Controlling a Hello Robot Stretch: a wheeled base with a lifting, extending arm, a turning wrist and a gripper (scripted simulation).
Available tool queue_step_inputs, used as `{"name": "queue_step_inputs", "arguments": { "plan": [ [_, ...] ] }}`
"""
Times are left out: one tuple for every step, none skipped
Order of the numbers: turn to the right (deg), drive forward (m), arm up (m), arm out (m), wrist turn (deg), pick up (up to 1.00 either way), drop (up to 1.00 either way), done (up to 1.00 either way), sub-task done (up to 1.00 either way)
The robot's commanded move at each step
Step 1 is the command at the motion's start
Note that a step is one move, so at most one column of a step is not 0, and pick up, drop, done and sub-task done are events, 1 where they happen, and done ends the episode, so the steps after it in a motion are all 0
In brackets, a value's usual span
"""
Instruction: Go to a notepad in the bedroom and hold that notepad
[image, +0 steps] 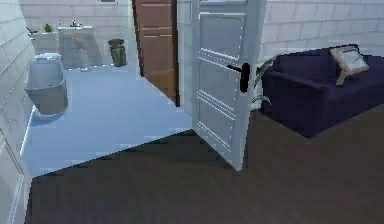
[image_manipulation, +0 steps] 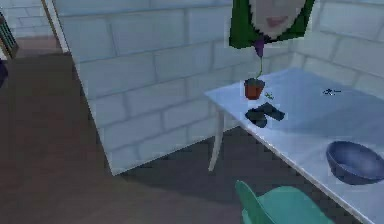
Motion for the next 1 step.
{"name": "queue_step_inputs", "arguments": {
  "plan": [
    [42.0, 0.0, 0.0, 0.0, 0.0, 0.0, 0.0, 0.0, 0.0]
  ]
}}
